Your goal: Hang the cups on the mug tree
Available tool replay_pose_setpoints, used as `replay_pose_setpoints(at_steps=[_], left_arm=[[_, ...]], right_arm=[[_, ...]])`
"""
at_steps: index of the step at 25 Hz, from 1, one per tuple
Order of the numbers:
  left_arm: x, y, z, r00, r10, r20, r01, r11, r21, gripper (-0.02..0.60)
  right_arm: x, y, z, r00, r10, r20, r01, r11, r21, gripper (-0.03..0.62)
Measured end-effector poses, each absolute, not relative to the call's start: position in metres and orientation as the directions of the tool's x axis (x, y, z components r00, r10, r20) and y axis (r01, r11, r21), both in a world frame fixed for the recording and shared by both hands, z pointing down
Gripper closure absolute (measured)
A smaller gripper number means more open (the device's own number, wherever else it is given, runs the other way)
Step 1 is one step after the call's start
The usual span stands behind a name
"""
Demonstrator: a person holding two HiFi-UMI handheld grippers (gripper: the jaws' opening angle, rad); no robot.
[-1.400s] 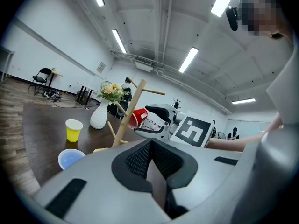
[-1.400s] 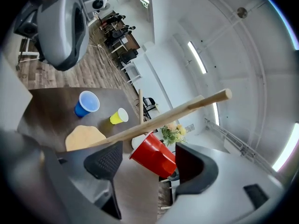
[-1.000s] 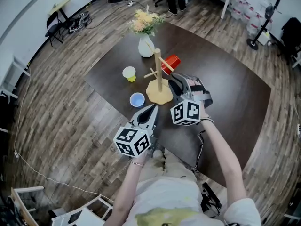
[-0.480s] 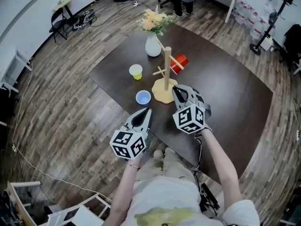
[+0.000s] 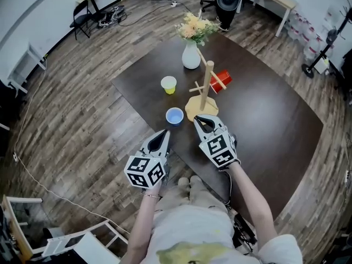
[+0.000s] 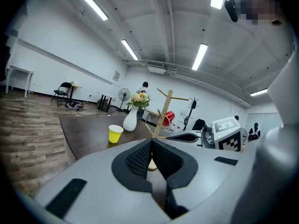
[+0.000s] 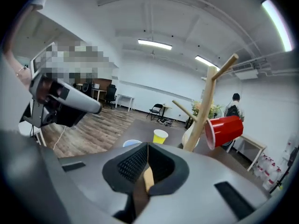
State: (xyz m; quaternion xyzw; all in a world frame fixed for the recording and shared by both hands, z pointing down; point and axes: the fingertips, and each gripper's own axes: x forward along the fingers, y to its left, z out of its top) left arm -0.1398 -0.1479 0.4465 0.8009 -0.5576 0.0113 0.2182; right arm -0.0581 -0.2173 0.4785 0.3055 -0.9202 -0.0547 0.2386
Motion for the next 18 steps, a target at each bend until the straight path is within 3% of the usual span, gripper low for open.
replay_pose_setpoints(at_steps=[12, 18], left_arm=[[-0.167, -0.136, 0.465, 0.274, -0.916, 0.292, -0.921, -0.163, 0.354, 0.558], [-0.170, -0.137, 0.479, 0.260, -0.914, 0.313, -0.921, -0.136, 0.366, 0.558]], right_arm=[[-0.086, -0.211, 0.531, -0.767, -0.477, 0.430, -0.534, 0.846, -0.014, 0.568], [-0.093, -0.217, 0.554, -0.761, -0.476, 0.441, -0.550, 0.834, -0.050, 0.566]])
